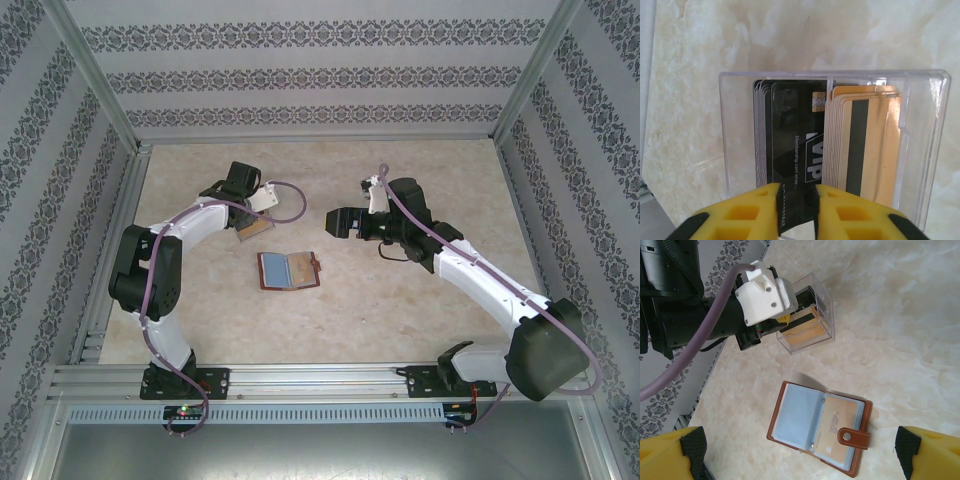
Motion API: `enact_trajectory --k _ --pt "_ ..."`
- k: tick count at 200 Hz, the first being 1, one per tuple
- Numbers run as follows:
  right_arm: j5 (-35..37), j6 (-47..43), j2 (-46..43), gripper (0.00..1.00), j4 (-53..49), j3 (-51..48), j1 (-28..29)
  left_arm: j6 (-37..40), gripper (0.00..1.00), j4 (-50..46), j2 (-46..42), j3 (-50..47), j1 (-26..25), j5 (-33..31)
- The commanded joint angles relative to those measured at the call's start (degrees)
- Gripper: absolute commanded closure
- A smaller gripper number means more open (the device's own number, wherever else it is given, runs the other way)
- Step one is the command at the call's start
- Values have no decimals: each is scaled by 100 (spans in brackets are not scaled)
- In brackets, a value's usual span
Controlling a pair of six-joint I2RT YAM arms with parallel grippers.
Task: Take the credit cards out of the card holder
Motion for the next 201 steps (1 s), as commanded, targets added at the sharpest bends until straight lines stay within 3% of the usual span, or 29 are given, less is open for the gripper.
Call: enact_trajectory --k 1,43,61,72,75,77,98,122,142,164,185,201 --pt "-101 37 42 2 -10 77 -57 -471 69 24 -303 225 70 187" --pt "-26 -12 183 2 -257 203 59 -1789 42 -115 -1006 252 147 798" --pt "76 -37 250 2 -303 228 183 -2678 19 -149 -1332 243 237 1048" --pt "231 -110 296 2 -398 271 316 -3196 15 -178 -1550 231 304 1252" --pt "279 -136 314 2 -431 280 350 -3355 3 -190 -1615 216 319 1293" --pt "311 -147 326 2 -449 285 374 -3468 0 -188 -1656 210 324 1303" --pt "600 -187 488 2 -627 388 631 -4572 1 -257 -2013 102 410 1641" --pt "960 -211 704 2 -650 444 964 -6237 1 -945 -2193 235 469 1372" --pt "1120 -269 930 2 -595 499 1242 -6841 1 -1340 -2322 93 489 1736" --pt "1092 -289 1260 2 -540 614 1468 -7535 0 -1170 -2660 -577 492 2245" --pt "1084 -290 1567 2 -535 733 1647 -8260 12 -920 -3029 -1331 494 2632" --pt "1016 -229 1811 4 -494 819 1733 -8748 34 -646 -3235 -1926 490 2927"
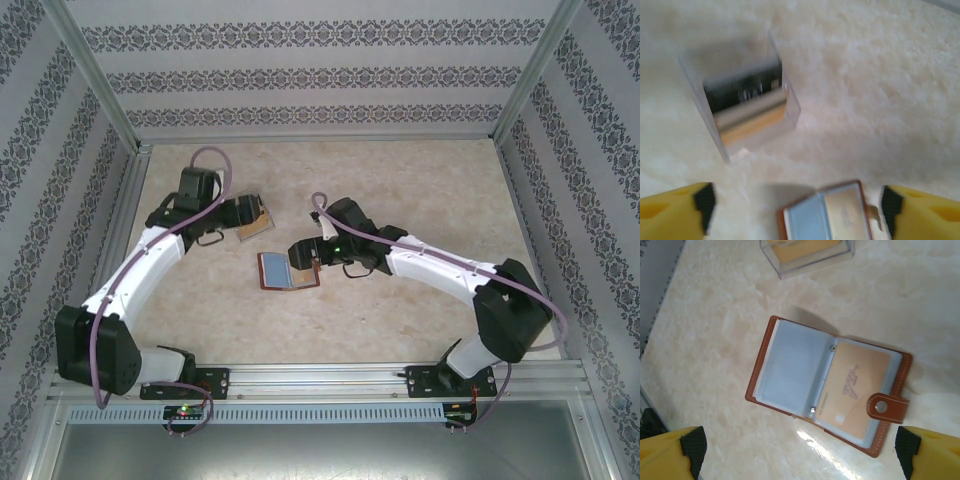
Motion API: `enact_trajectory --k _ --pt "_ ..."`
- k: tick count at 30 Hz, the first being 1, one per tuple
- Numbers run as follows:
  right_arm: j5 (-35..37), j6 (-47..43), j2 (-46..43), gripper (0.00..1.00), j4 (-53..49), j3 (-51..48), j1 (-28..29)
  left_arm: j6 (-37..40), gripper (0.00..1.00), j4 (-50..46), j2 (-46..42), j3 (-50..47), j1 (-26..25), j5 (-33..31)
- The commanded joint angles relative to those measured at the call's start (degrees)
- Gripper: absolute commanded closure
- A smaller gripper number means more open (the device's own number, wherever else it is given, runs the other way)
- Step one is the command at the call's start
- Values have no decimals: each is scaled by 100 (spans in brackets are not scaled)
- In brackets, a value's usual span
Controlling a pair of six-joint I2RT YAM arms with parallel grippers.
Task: Take the credit cards out of the card holder
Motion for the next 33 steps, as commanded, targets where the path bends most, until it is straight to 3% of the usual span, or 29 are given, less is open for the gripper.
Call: enact_trajectory --k 1,4,7,8,11,12,22,33 --pt "67 -49 302 5 33 248 146 -1382 36 166 -348 -766 41 704" --pt "-14 -25 606 8 45 368 238 -1867 62 758 -351 -1430 15 1163" --pt "-144 -42 917 21 -12 542 310 -2123 89 1061 -118 -1698 -154 1382" --pt "-202 -41 1020 29 -8 584 310 -2150 98 1112 -18 -1717 -233 1408" --pt "-285 -48 1263 57 -29 708 317 -2198 100 1222 197 -1664 -453 1338" --pt "-257 -49 1324 62 -57 750 318 -2219 100 1266 260 -1638 -505 1308" --pt "40 27 1761 65 -390 853 120 -2010 100 1065 1165 -1405 -902 1067" --pt "216 95 1827 62 -498 610 -163 -1751 100 593 1523 -1433 -995 594"
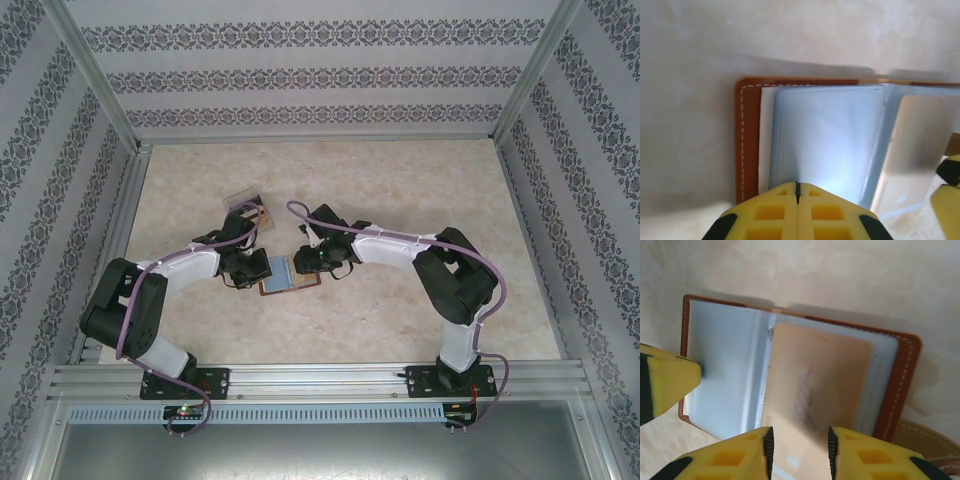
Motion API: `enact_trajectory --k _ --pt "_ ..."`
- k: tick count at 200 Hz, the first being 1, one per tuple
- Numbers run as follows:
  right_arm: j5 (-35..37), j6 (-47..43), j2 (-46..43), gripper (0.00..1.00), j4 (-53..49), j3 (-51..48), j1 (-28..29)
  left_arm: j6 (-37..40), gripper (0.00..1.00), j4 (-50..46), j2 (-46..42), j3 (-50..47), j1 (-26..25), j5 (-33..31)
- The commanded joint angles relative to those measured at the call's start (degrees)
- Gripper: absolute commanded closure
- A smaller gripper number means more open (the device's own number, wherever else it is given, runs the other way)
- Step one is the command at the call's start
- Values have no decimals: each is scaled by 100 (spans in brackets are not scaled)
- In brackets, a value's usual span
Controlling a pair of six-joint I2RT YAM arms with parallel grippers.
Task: Take the credit cards out of the card holder
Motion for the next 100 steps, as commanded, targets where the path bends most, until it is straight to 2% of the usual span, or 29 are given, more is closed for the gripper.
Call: enact_trajectory --k 1,63,100 --pt "190 72 -1 62 -132 -144 -97 195 100 -294 148 95 -74 -235" --pt "125 85 110 62 -164 -146 -152 217 100 -228 258 78 -147 -233" --pt "-225 129 144 62 -35 -150 -142 203 100 -196 304 93 -186 -224"
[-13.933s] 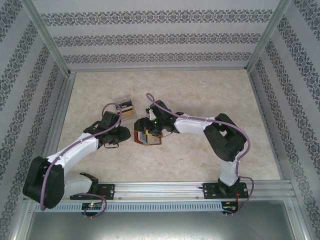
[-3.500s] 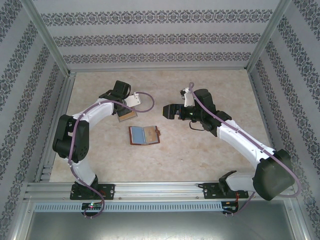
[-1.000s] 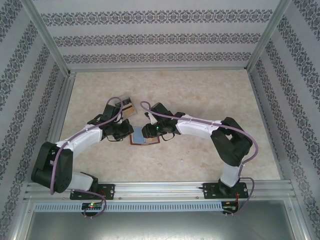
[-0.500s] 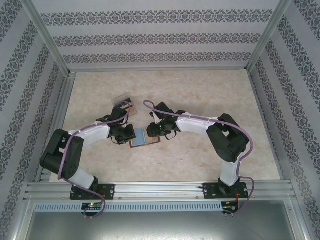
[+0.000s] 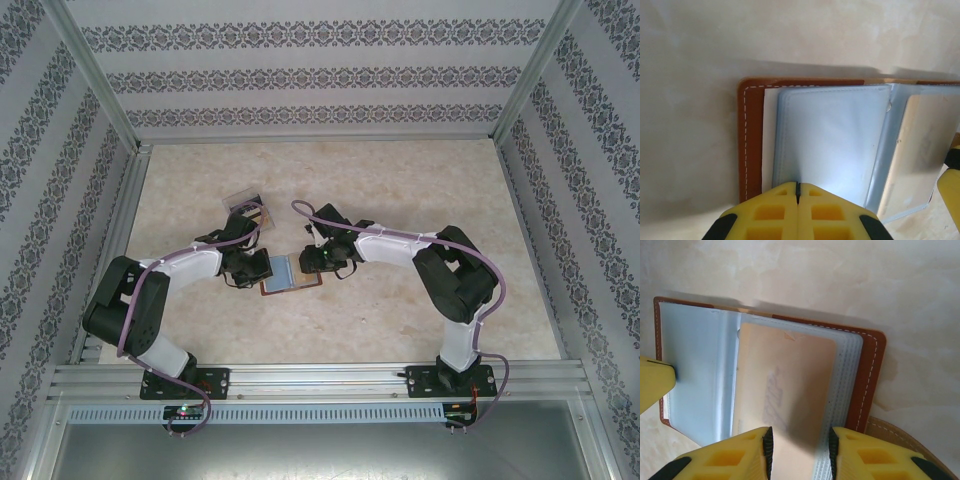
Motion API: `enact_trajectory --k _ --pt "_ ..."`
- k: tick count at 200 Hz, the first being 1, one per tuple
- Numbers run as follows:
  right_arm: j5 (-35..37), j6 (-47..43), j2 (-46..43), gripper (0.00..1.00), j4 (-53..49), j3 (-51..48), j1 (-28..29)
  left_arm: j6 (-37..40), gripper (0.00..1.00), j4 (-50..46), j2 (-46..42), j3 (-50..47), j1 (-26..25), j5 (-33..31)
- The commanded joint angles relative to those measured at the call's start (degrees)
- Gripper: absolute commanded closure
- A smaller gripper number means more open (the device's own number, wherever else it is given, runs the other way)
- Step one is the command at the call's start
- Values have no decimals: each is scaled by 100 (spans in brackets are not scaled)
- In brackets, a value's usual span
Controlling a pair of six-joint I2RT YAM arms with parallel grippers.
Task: Take the credit cards out of the card holder
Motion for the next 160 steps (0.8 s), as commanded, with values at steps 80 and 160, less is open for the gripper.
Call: enact_trajectory --k 80,160 --pt "-763 274 -124 61 280 29 82 56 100 -173 265 46 -181 -139" --pt "-1142 670 -320 60 600 60 65 45 100 -164 260 15 -199 -122"
